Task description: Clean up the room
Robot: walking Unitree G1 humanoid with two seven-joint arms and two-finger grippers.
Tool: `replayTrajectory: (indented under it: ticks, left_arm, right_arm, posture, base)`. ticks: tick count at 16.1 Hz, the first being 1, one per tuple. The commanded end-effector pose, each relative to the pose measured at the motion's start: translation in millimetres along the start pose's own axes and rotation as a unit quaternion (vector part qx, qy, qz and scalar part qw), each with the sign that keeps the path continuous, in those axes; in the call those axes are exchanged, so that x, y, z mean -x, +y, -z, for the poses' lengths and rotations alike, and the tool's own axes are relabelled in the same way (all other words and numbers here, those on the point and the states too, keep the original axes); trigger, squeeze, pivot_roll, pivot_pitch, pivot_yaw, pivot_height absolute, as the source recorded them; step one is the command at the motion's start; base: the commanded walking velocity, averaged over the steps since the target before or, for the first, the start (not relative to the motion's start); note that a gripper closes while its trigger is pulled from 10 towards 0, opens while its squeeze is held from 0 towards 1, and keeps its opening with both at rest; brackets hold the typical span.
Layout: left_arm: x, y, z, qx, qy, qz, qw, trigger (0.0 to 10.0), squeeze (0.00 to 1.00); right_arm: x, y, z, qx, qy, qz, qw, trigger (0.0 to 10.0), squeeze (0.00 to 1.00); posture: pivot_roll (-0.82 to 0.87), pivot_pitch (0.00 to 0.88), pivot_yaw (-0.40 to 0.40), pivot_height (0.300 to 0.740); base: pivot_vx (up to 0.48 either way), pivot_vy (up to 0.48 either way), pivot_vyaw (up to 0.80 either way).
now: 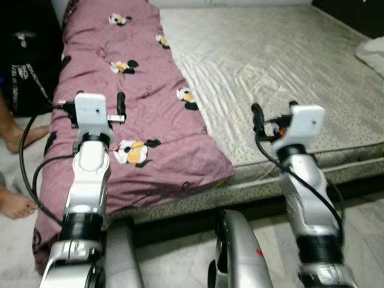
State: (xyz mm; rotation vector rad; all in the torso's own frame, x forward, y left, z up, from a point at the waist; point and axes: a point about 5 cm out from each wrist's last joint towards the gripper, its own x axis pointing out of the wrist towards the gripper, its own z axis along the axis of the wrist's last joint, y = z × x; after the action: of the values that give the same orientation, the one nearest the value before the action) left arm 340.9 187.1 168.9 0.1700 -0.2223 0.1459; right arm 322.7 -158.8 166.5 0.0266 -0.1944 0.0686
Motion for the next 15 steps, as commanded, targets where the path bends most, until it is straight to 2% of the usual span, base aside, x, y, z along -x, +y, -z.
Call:
replayTrajectory:
  ticks: [1,3,5,8,11,12,14,15]
  left_arm:
    - [-2.7,-6.2,-0.5,0.005,-0.003,0.003,1.0,10.0,0.0]
    - [1.1,-20.3,4.7,0.014,-0.003,0.02,1.0,10.0,0.0]
    - [8.0,-25.4,9.1,0.017,0.002,0.028,0.999,10.0,0.0]
    - [17.3,-27.6,14.7,0.019,0.01,0.037,0.999,10.0,0.0]
    - [24.2,-18.2,18.1,0.016,0.014,0.037,0.999,10.0,0.0]
    - [28.1,-10.9,20.6,0.006,0.019,0.032,0.999,10.0,0.0]
    - [38.4,4.9,26.5,0.006,0.039,0.005,0.999,10.0,0.0]
    - [47.8,21.8,32.4,-0.007,0.054,-0.028,0.998,10.0,0.0]
  right_arm:
    - [-7.5,13.7,-2.5,-0.002,-0.007,-0.019,1.0,10.0,0.0]
    - [-8.6,41.2,6.4,-0.015,0.0,-0.066,0.998,10.0,0.0]
    - [1.4,51.0,13.3,-0.024,0.008,-0.089,0.996,10.0,0.0]
    - [12.3,54.7,20.9,-0.023,0.02,-0.098,0.995,10.0,0.0]
    - [22.8,46.5,30.0,-0.019,0.037,-0.089,0.995,10.0,0.0]
    - [29.6,39.4,35.6,-0.021,0.052,-0.075,0.996,10.0,0.0]
    - [47.3,22.8,42.7,-0.007,0.076,-0.048,0.996,10.0,0.0]
    - [68.5,1.9,49.1,0.01,0.101,-0.009,0.995,10.0,0.0]
  posture:
    - [-0.04,0.0,-0.02,0.517]
    - [-0.03,0.0,-0.031,0.517]
    - [-0.03,0.0,-0.033,0.517]
    - [-0.03,0.0,-0.035,0.517]
    - [-0.03,0.0,-0.037,0.517]
    - [-0.03,0.0,-0.039,0.517]
    - [-0.03,0.038,-0.045,0.517]
    - [-0.03,0.072,-0.051,0.517]
  base:
    - [0.0,0.0,0.0]
    - [0.0,0.0,0.0]
    - [0.0,0.0,0.22]
    - [0.0,0.0,0.8]
    - [0.0,0.0,0.8]
    - [0.0,0.0,0.0]
    - [0.0,0.0,0.0]
    - [0.0,0.0,0.0]
